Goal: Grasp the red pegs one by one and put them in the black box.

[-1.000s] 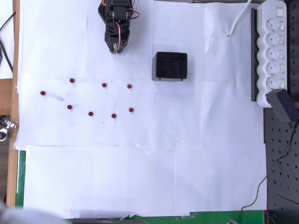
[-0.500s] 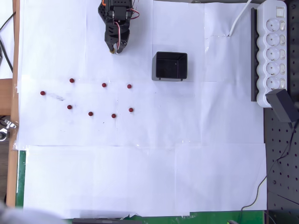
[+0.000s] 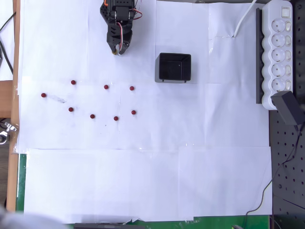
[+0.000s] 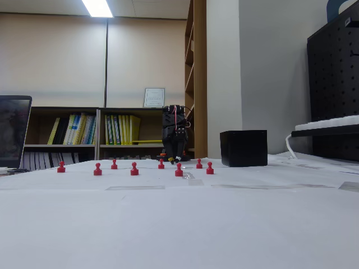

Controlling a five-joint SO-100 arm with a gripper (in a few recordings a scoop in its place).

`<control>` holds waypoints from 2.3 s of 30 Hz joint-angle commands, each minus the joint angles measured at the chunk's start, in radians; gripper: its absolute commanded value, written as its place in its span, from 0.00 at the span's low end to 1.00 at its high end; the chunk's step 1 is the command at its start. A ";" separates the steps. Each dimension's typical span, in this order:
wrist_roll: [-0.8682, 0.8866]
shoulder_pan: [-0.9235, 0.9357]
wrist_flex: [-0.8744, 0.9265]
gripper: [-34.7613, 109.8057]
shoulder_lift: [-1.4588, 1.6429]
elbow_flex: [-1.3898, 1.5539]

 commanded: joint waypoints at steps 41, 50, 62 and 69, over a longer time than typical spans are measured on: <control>-0.018 -0.020 0.009 0.24 -0.009 -0.011; -0.017 -0.044 0.009 0.24 -0.009 -0.011; 0.341 -0.044 -0.414 0.26 0.354 -0.009; 0.410 -0.052 -0.696 0.28 0.569 -0.006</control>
